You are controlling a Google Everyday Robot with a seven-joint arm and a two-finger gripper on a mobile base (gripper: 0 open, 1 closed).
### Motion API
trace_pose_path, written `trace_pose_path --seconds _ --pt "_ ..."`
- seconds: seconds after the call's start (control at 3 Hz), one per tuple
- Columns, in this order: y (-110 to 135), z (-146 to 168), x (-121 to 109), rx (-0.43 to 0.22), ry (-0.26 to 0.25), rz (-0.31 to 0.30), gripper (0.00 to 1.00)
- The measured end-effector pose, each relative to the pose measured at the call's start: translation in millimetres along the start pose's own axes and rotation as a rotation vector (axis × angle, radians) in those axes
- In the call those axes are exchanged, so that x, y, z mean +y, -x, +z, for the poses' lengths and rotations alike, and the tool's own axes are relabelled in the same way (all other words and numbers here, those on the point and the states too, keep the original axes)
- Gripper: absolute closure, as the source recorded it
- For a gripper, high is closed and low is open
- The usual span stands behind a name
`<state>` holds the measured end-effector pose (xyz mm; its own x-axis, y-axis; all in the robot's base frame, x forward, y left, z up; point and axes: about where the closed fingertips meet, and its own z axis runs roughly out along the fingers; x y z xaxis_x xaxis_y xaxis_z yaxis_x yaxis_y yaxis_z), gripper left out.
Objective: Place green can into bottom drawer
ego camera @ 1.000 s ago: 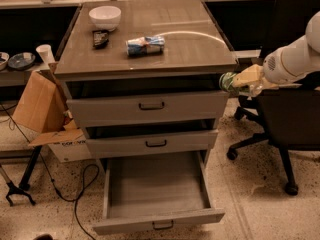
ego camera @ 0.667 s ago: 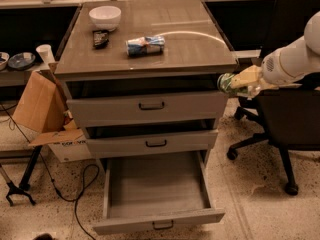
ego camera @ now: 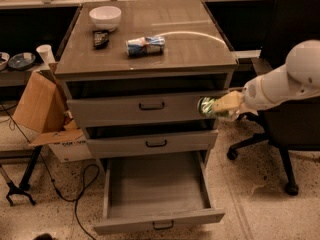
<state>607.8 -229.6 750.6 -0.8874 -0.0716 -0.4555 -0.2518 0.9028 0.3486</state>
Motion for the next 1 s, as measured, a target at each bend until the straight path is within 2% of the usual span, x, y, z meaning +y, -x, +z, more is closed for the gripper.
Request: trace_pose_path --seconds 0.33,0.67,1.0 --pt "-48 56 12 0.091 0.083 0.008 1.0" --pt "-94 114 15 0.16 0.168 0.046 1.0" --pt "-134 187 5 0.192 0.24 0.119 1.0"
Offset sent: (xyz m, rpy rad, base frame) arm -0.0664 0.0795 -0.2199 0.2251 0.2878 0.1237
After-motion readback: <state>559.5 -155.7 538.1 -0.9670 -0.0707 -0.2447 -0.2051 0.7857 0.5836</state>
